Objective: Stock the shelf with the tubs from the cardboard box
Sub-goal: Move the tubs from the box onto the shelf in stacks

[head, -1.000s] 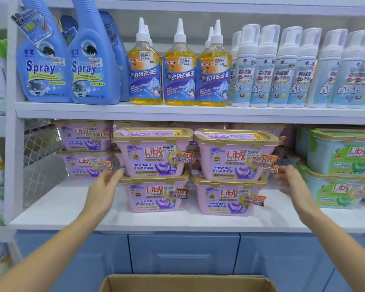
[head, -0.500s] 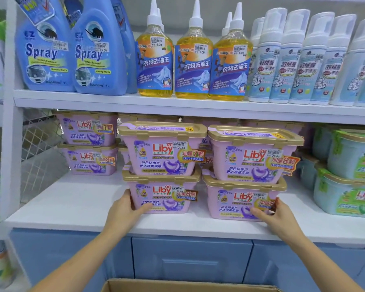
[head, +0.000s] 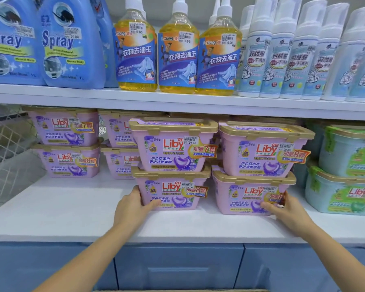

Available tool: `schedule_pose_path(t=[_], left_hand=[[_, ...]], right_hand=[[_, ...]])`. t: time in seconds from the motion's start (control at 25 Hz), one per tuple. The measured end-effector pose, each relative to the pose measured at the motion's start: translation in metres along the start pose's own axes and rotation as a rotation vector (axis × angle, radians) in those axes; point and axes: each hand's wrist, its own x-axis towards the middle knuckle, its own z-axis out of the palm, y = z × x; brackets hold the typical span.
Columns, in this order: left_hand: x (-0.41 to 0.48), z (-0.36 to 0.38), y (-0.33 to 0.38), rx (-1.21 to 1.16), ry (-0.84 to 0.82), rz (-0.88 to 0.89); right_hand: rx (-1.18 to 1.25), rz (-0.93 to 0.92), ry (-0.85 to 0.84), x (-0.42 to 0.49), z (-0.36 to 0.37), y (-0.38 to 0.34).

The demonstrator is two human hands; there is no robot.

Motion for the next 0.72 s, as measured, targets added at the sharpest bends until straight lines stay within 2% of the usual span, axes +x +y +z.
schedule_pose_path(t=[0.36,0.72], left_hand=[[0.018,0.039,0.034,-0.036,-0.011,0.011],[0.028,0.057,0.048,-0.088,-0.03,0.019]], right_hand=[[0.02,0.032,-0.043,0.029,-0.03,0.015],[0.058,0.07,-0.017,0.04,-0.037,0.023]])
